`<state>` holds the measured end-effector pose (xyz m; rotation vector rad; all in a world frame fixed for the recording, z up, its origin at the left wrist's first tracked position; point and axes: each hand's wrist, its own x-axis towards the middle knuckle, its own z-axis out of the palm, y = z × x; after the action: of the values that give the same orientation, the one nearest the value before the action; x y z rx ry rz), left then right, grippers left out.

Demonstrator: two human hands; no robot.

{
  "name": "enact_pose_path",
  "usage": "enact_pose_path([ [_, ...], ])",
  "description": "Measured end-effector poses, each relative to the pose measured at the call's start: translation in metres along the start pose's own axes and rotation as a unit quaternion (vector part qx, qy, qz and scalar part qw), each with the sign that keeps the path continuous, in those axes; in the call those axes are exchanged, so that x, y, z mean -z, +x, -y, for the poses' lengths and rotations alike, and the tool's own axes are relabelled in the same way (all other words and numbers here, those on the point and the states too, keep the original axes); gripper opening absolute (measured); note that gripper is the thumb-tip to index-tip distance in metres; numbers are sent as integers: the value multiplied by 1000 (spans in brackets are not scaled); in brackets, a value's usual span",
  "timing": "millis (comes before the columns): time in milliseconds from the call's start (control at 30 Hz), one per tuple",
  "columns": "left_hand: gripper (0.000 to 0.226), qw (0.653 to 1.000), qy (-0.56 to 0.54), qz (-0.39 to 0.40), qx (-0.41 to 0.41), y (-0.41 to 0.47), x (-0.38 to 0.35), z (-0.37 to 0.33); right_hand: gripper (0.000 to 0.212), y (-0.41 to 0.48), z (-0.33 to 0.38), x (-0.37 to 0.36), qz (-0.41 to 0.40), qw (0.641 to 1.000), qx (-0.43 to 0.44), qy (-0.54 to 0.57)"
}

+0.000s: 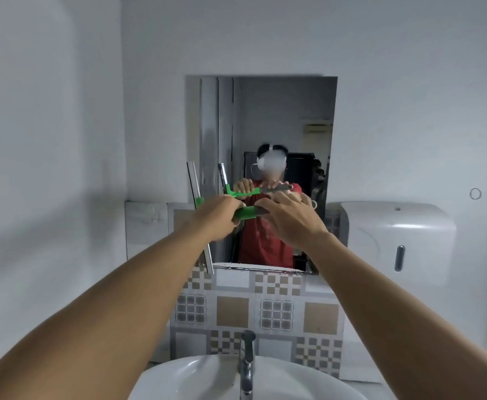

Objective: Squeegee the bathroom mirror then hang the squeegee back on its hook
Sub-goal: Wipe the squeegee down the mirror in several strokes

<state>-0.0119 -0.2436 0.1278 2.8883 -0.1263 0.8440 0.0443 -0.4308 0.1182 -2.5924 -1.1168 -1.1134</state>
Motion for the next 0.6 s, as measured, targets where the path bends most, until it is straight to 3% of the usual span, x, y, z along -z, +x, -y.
enact_pose_path([
  [167,39,996,11,-71,-59,40,13,12,35,29,-16,7,-21,999,-13,23],
  [267,36,960,17,-267,-84,52,6,21,34,57,-22,9,-55,996,-48,47],
  [333,24,928,27,-351,-118,49,-18,29,34,77,-25,8,-66,995,-60,36],
  [433,25,939,29,-308,-151,46,-72,56,36,109,-29,5,-68,996,-56,18],
  [533,40,973,31,-212,-81,56,-105,85,30,140,-36,7,-81,995,-49,11],
  [600,61,983,55,-166,-49,69,-117,99,27,161,-41,9,-93,995,-43,6],
])
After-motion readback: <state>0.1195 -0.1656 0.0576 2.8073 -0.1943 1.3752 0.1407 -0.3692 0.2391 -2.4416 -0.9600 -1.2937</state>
